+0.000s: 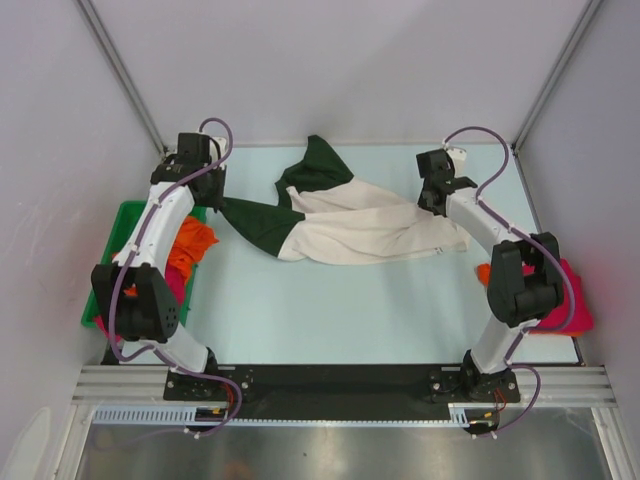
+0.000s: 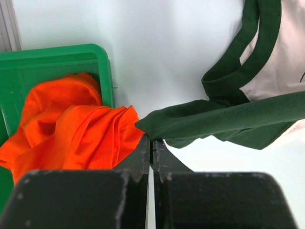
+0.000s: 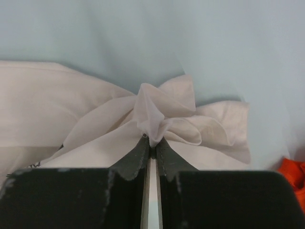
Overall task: Fold and stack the t-shirts
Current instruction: Flatten out the tshirt
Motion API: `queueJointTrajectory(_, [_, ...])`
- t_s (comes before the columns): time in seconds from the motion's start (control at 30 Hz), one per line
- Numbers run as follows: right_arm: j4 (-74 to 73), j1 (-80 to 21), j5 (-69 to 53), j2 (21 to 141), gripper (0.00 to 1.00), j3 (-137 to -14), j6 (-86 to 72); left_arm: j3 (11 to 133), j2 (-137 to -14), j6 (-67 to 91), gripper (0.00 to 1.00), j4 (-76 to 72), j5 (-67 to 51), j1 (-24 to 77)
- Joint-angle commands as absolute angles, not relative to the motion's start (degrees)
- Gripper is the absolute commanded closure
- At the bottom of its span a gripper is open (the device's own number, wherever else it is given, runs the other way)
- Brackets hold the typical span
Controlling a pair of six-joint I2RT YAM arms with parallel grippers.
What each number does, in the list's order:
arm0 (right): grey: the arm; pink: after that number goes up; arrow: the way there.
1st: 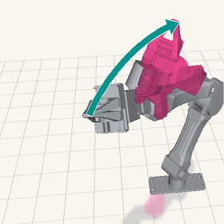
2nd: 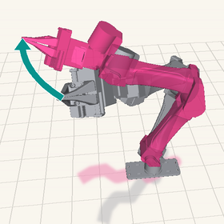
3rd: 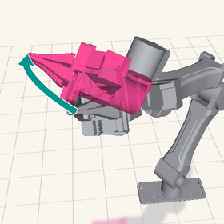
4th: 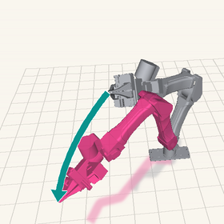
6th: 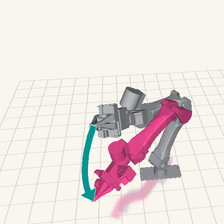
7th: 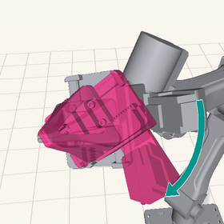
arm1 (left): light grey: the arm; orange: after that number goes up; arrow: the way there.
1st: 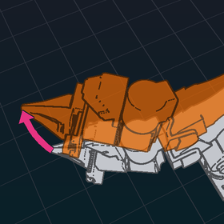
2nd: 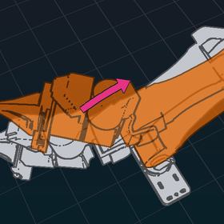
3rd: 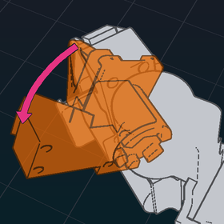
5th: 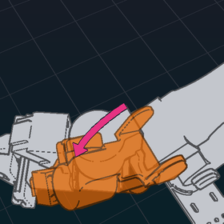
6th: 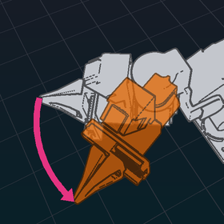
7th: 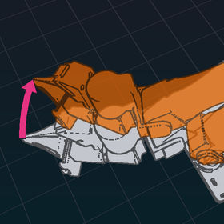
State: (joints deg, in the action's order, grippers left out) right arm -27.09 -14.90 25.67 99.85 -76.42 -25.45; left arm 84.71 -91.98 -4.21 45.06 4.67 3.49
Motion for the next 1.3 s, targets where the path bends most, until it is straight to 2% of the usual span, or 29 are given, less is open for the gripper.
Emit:
queueJointTrajectory(0.0, [-25.05,-15.03,25.93,100.90,0.88,-81.73,-25.93,85.69,-91.50,-5.89,1.00,42.89,4.83,2.99])
queueJointTrajectory(0.4, [-24.35,-15.29,26.01,103.97,0.75,-81.39,-26.10,84.73,-91.67,-5.89,1.00,42.80,4.22,3.08])
queueJointTrajectory(0.63, [-23.64,-15.21,25.58,105.82,0.76,-81.56,-26.28,84.46,-91.58,-6.06,1.00,42.89,4.74,3.25])
queueJointTrajectory(0.77, [-20.32,-15.47,24.88,106.08,0.72,-82.00,-25.32,84.11,-91.41,-6.15,1.00,42.89,4.66,3.25])
queueJointTrajectory(0.97, [-25.92,-15.12,25.75,113.98,0.73,-89.82,-26.10,83.67,-91.67,-5.63,1.00,42.89,4.13,3.25])
queueJointTrajectory(1.27, [-24.87,-16.52,27.68,105.65,0.76,-75.96,-36.47,83.67,-91.23,-5.80,1.00,42.63,3.52,3.34])
